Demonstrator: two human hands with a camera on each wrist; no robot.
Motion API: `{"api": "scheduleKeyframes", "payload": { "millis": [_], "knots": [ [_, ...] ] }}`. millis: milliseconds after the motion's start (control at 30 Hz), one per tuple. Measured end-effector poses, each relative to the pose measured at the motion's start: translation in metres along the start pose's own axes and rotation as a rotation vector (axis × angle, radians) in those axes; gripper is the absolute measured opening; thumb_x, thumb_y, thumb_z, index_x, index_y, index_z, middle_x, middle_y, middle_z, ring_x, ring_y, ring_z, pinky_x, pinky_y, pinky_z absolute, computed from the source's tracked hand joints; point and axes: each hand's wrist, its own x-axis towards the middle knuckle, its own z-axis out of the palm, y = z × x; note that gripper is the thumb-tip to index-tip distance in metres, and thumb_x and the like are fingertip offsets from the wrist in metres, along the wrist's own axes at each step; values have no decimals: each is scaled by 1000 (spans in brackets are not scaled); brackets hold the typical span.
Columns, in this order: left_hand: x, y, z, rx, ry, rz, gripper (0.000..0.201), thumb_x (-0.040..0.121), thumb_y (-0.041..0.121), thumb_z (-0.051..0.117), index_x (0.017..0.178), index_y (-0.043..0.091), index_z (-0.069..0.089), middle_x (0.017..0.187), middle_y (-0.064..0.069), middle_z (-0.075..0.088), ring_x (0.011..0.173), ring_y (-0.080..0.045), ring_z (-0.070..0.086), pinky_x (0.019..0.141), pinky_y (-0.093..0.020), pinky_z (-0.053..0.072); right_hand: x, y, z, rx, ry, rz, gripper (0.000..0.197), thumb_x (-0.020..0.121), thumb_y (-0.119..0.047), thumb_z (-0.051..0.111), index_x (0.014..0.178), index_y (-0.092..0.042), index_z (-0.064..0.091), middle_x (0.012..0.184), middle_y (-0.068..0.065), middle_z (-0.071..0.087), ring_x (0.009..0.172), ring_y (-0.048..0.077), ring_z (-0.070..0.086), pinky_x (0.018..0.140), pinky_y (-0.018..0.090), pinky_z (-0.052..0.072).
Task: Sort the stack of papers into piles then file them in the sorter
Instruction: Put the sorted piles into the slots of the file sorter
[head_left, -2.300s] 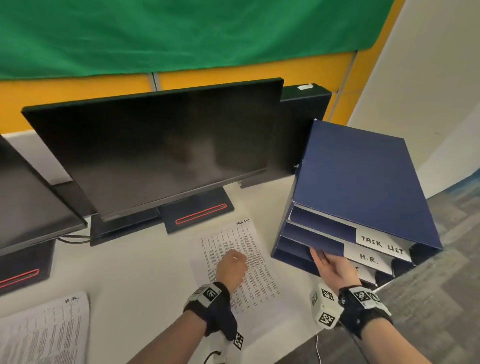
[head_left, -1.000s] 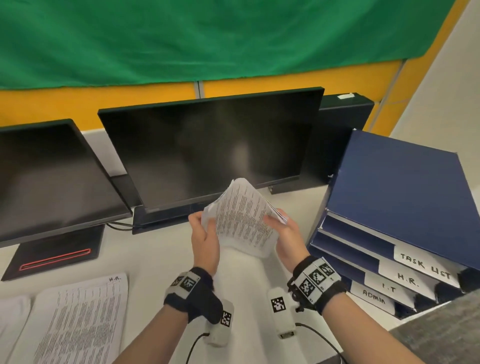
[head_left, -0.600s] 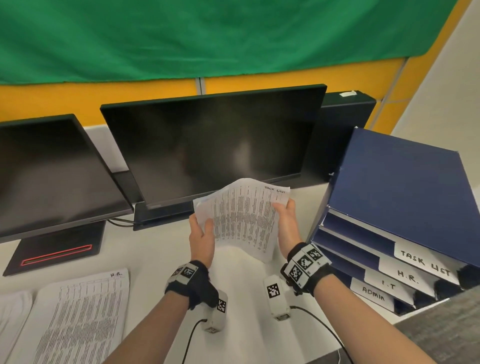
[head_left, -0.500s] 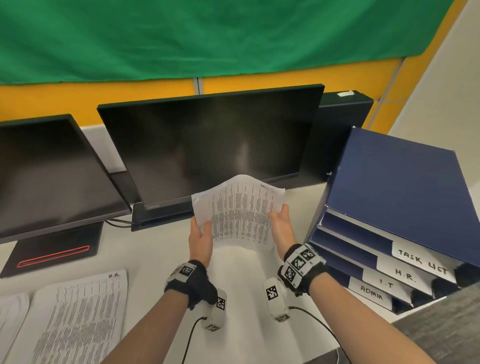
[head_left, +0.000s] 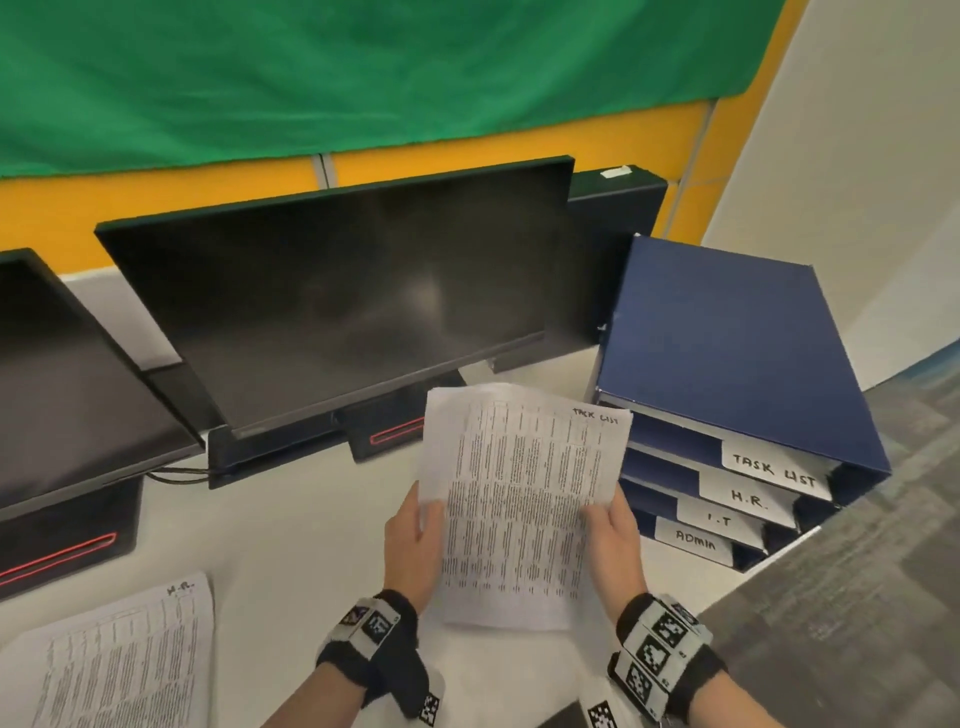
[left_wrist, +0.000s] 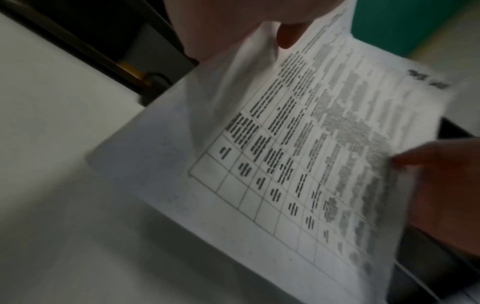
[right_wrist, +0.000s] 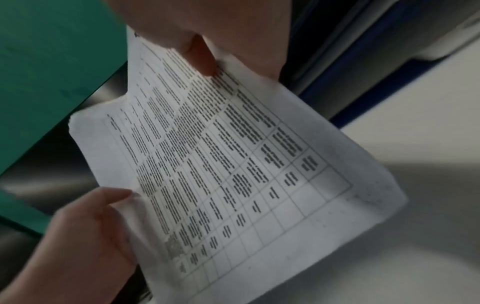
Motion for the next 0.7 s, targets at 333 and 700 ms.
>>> {"api": "scheduleKeyframes", "payload": {
  "millis": [333,700],
  "knots": [
    [-31,60,92,141,-614,-36,35,100,18,27,132,22,41,119,7,58,98,-14,58,77,-14,43,-9,10,-134,-126,491,54,23,91,-7,45,109,-3,57,105,16,62,86,26,56,70,34,48],
    [28,102,135,17,-578,-264,36,86,13,29,110,10,56,114,-14,63,103,-31,61,95,-47,50,-25,-11,-166,189,161,210,28,86,-31,58,104,-11,65,100,12,71,78,27,67,67,35,55]
  ]
}}
